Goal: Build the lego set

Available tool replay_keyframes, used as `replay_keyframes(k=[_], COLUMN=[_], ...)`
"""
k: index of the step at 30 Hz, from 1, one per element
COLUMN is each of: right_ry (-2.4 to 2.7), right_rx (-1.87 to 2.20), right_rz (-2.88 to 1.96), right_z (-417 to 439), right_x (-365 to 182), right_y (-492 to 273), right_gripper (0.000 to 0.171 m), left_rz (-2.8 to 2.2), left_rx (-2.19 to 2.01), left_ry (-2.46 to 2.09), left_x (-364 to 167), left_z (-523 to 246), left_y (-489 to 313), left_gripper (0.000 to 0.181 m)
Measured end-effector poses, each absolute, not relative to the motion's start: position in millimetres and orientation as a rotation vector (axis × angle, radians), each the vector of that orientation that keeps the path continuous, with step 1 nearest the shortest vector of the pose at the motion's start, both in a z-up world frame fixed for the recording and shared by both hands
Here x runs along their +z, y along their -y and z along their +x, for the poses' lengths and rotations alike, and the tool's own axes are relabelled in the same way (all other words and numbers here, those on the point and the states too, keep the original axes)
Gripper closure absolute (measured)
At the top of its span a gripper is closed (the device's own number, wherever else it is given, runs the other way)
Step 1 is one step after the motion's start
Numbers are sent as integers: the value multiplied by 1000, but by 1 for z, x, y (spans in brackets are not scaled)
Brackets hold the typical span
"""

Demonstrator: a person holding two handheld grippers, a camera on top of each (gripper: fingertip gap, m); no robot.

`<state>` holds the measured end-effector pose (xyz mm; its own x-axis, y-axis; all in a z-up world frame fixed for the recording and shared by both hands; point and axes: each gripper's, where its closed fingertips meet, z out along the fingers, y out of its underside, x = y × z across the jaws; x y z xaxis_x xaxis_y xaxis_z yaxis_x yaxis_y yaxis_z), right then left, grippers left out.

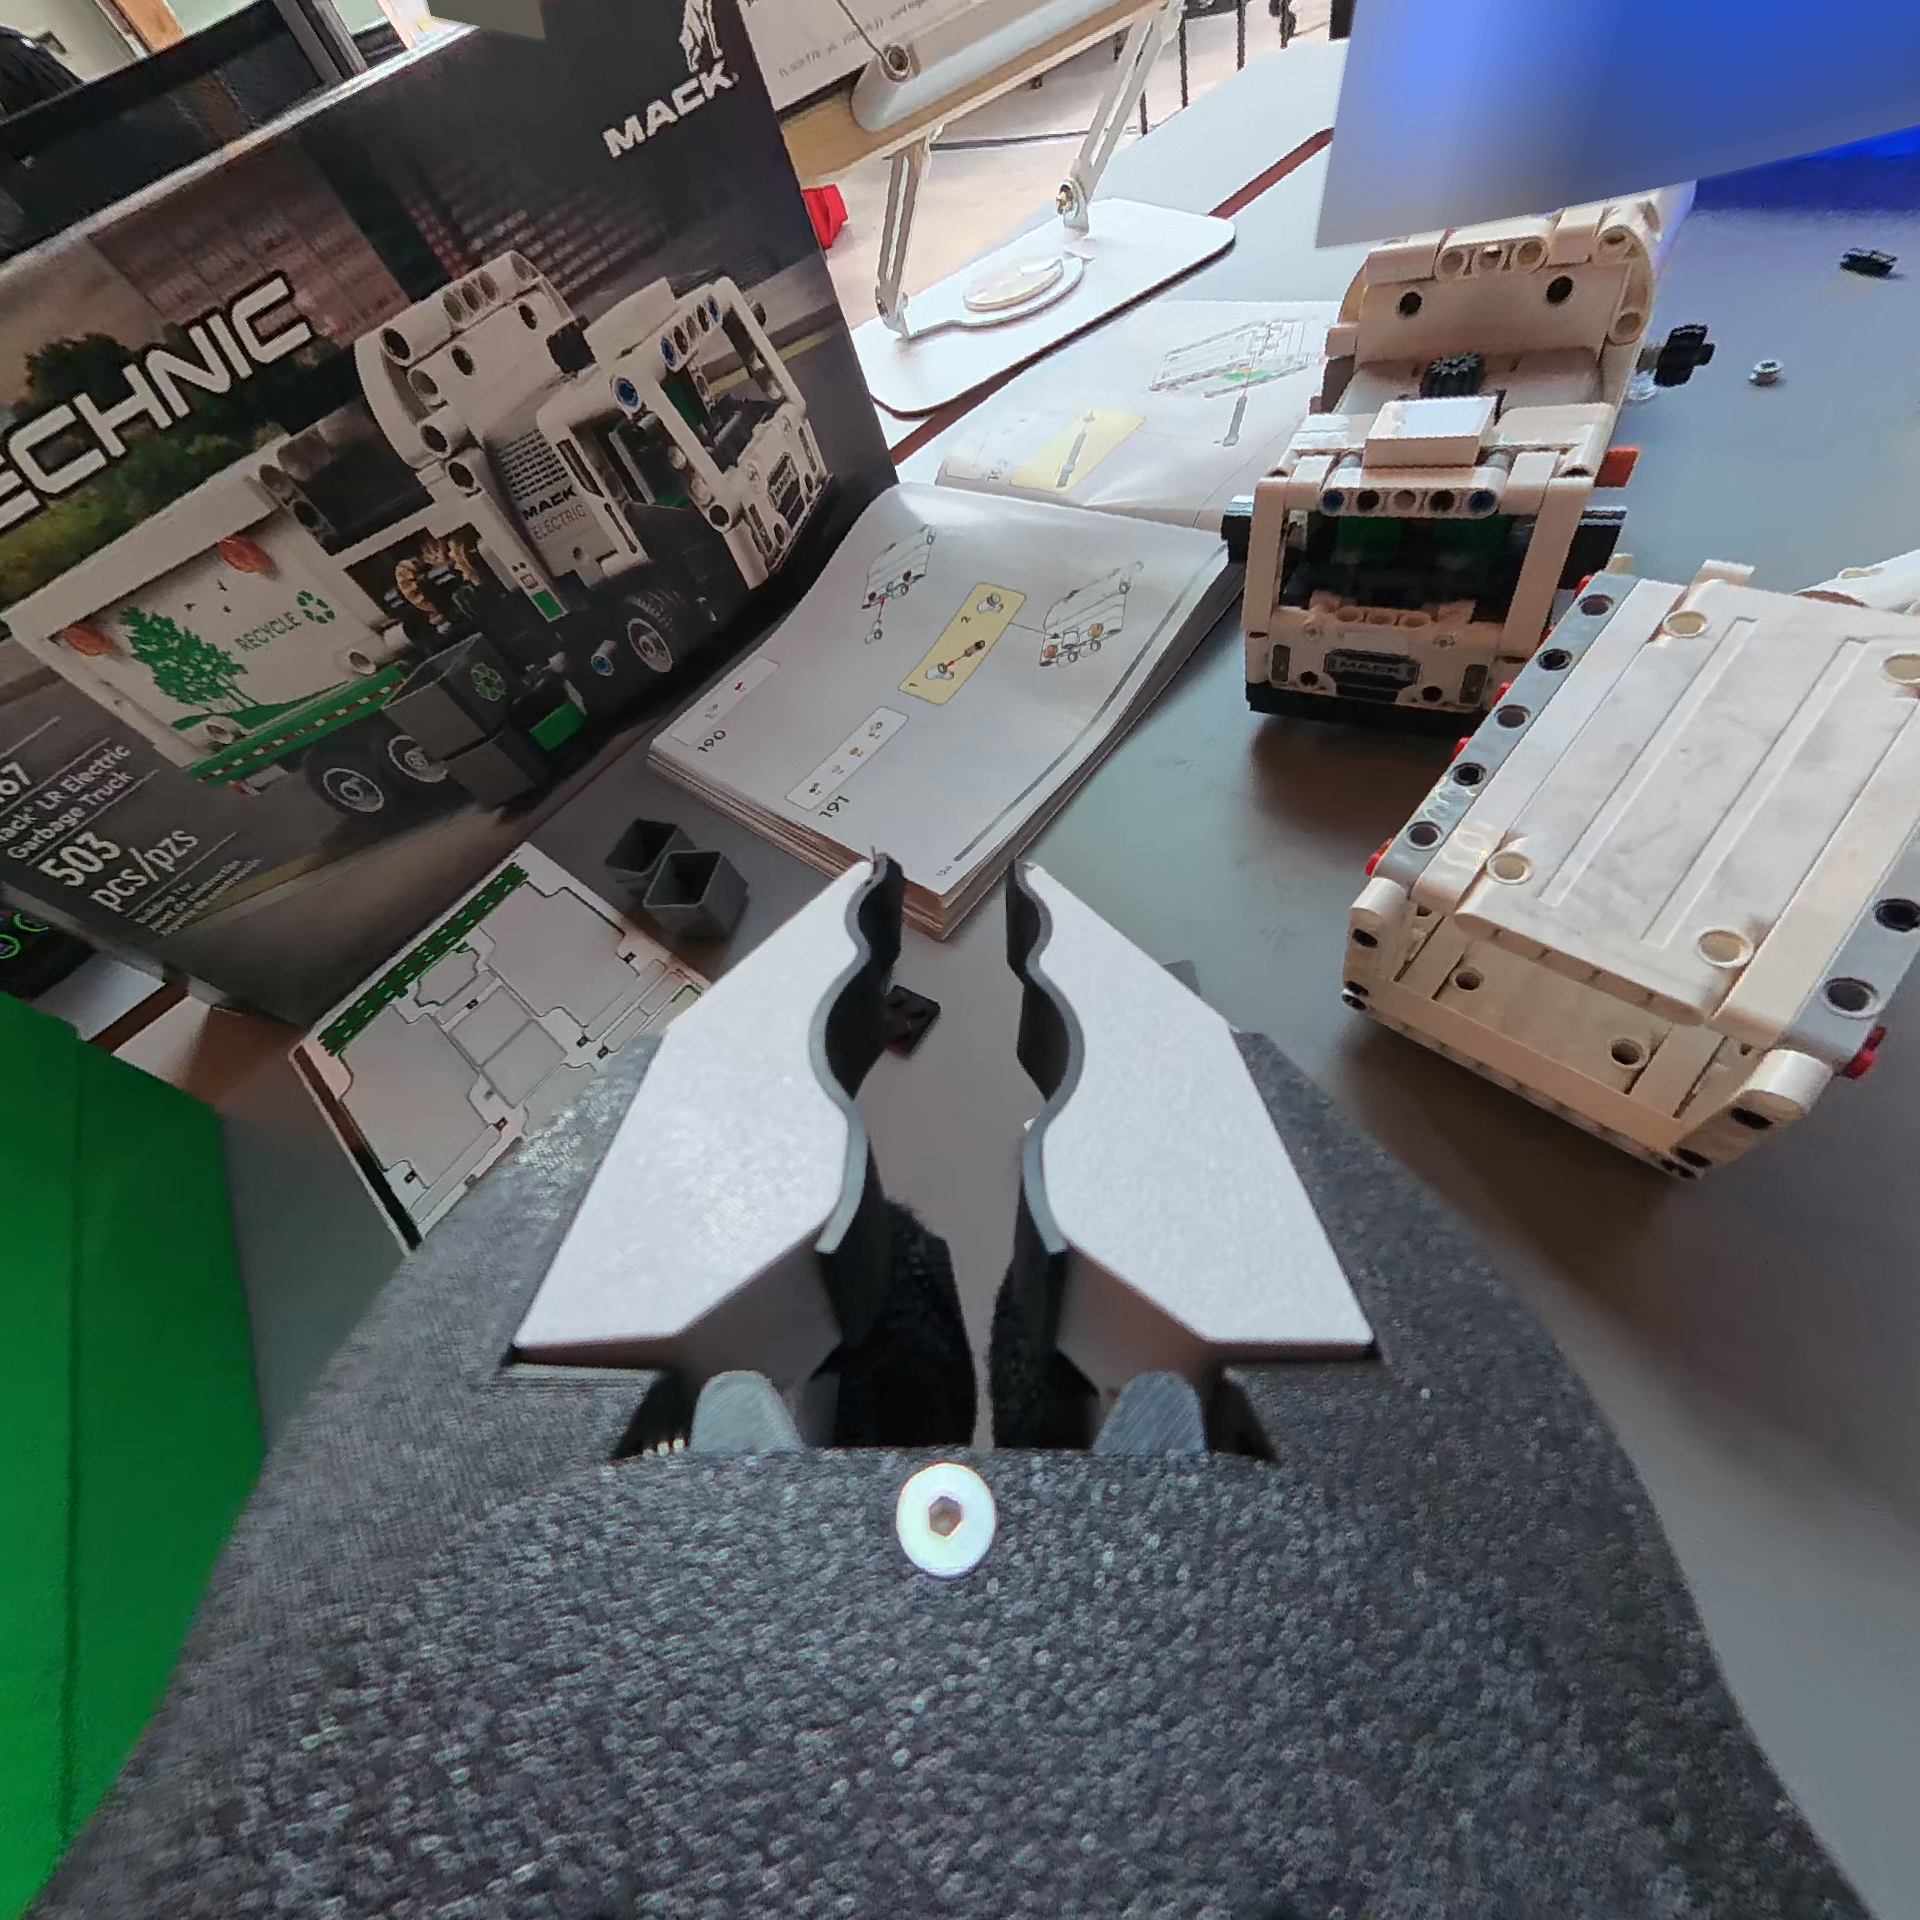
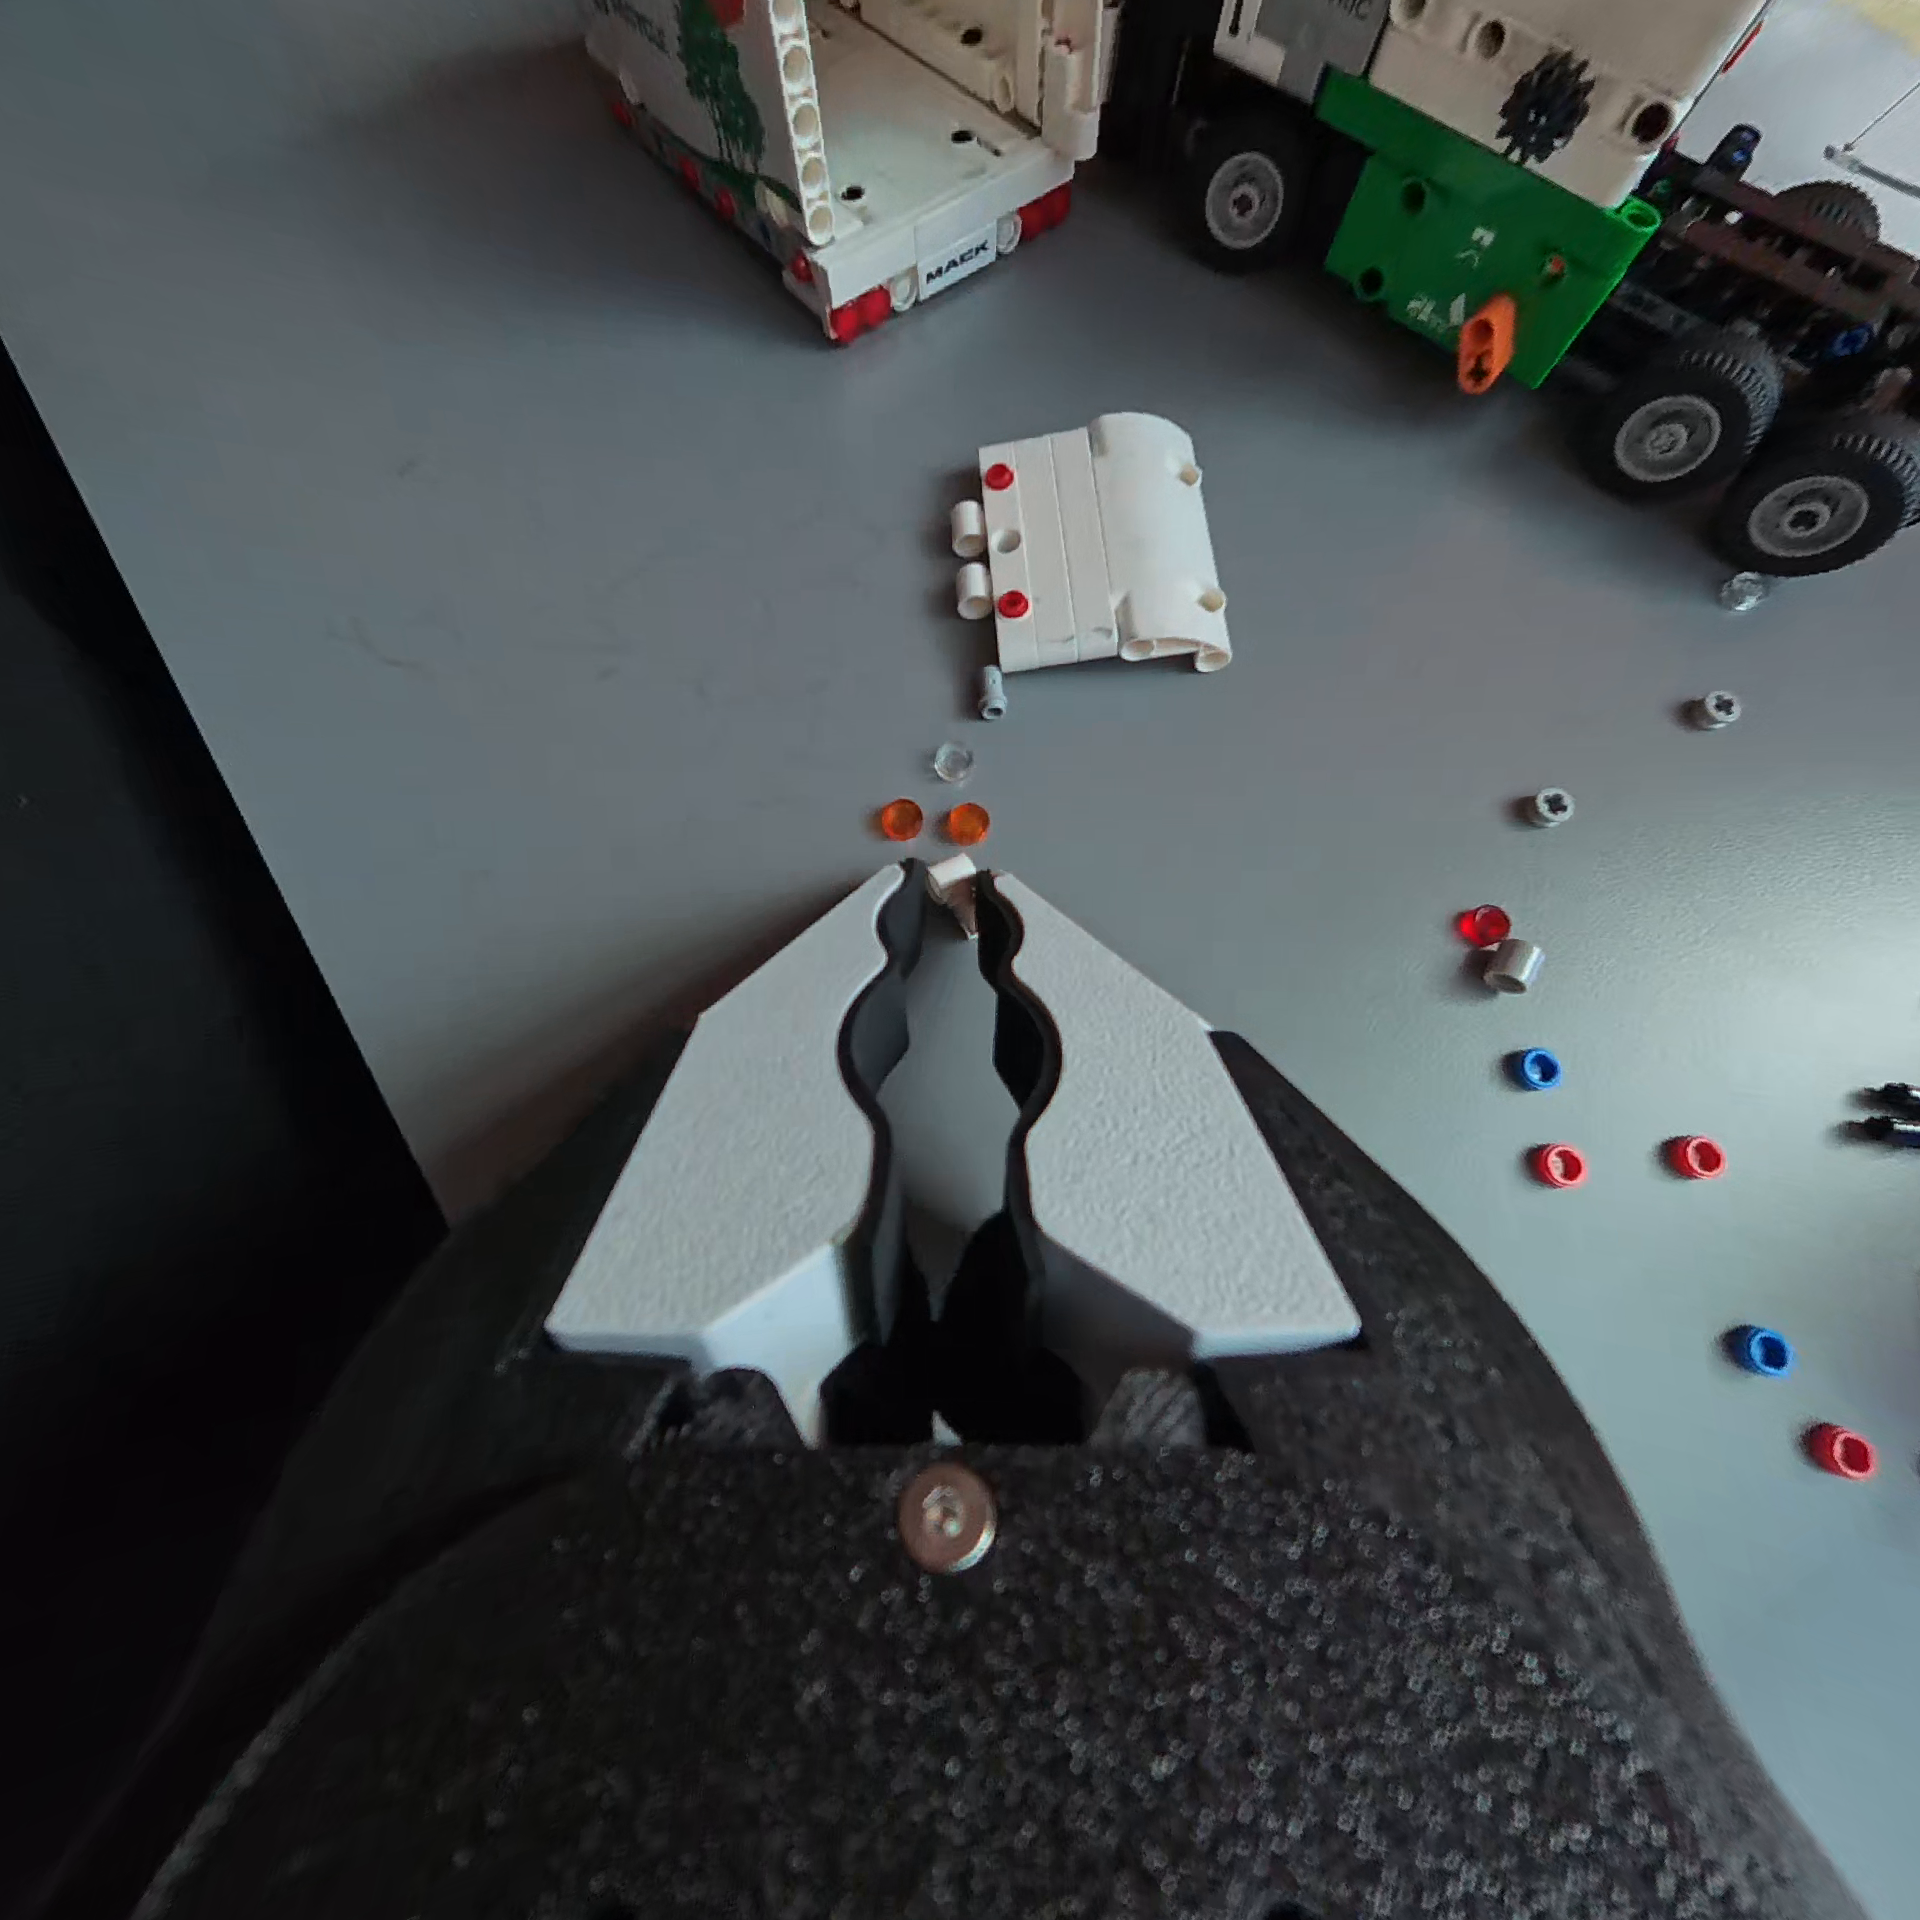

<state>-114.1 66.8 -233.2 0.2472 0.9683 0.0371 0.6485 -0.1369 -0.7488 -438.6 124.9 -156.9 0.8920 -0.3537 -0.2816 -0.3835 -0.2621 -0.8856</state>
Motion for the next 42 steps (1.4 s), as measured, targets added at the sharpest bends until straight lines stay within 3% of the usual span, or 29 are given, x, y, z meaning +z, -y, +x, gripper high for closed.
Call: replay_keyframes(k=[10,42], right_ry=[1385,1032], right_rx=[738,637], right_rz=[-1842,-1539], right_z=[-113,-112], right_x=[-215,-160], right_y=[-69,-156], right_gripper=[152,162], left_rz=[-1861,-1918], left_rx=[62,-73], left_ry=[-571,-668], left_x=[-156,-181], left_z=[-436,-406], left_y=[-123,-118], left_gripper=[164,164])
